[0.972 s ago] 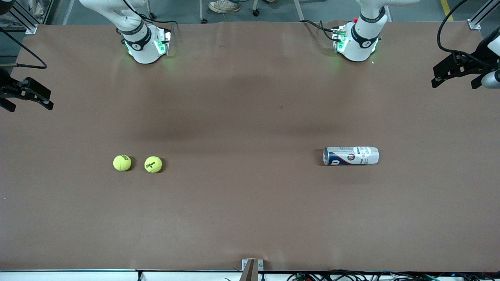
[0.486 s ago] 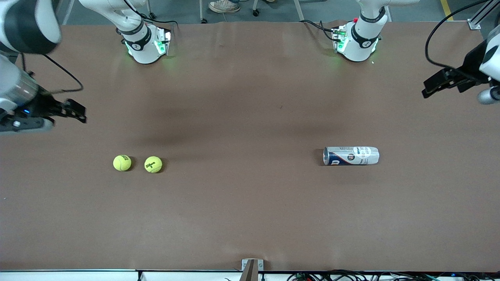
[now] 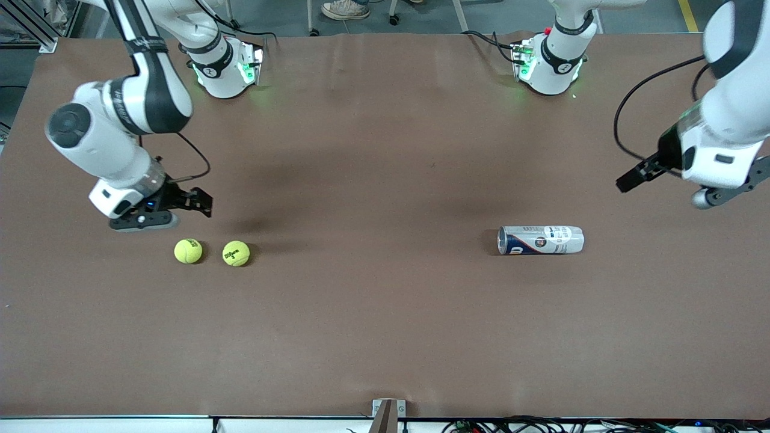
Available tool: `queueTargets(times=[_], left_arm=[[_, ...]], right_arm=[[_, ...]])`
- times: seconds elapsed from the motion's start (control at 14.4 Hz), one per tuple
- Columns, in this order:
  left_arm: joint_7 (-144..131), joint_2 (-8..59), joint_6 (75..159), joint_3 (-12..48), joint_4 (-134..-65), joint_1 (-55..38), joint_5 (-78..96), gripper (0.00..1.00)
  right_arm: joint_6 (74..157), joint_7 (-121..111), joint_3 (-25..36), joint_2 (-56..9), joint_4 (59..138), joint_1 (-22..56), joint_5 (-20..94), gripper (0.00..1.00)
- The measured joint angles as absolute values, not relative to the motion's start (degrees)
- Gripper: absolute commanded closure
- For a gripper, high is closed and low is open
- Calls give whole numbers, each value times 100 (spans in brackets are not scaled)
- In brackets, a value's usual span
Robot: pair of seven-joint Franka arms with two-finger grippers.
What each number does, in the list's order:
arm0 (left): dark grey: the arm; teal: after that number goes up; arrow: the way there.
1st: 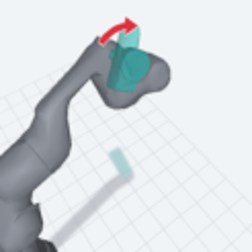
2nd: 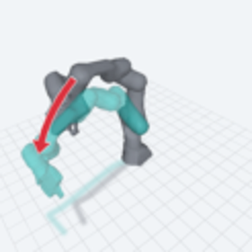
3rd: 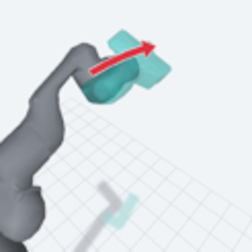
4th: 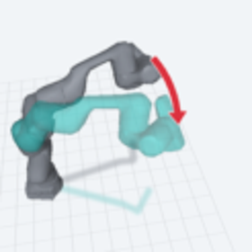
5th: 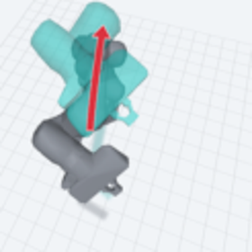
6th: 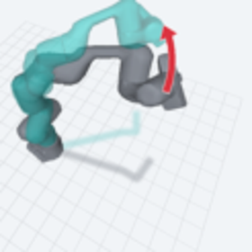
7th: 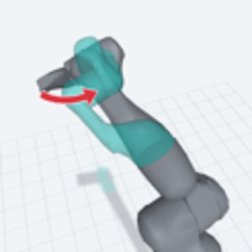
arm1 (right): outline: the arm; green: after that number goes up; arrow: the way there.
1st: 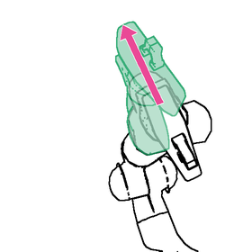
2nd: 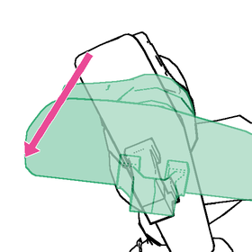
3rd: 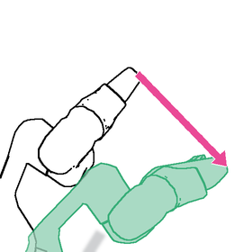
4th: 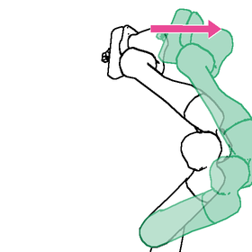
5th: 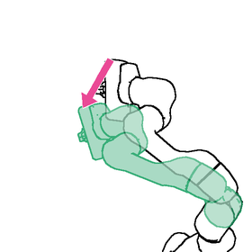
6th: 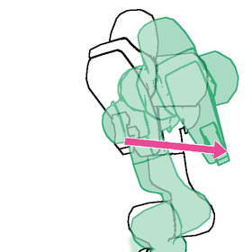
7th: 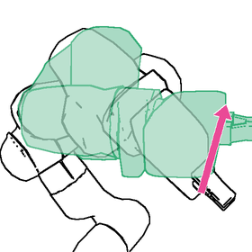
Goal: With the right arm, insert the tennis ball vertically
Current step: 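Reach the right gripper to a tennis ball while the left gripper reaches the tube, then grasp the tennis ball with the right gripper while the left gripper grasps the tube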
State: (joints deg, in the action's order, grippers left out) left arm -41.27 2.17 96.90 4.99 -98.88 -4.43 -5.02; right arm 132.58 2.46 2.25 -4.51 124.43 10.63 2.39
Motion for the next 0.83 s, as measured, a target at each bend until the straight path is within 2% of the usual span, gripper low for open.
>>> queueTargets(times=[0.21,0.42,0.62,0.83], left_arm=[[-5472,556,10209,892,-10221,-462,-1105,0],[-7101,1218,10548,1072,-10275,-631,-1833,0],[-8685,1904,10825,1081,-10192,-810,-2407,0],[-10177,2543,10855,1081,-9830,-905,-2953,0]], right_arm=[[13283,500,221,-1027,11954,1232,239,0],[13280,505,272,-1624,11537,1217,242,0],[13283,505,296,-2047,11285,1178,244,0],[13283,505,294,-2319,11147,1175,321,0]])
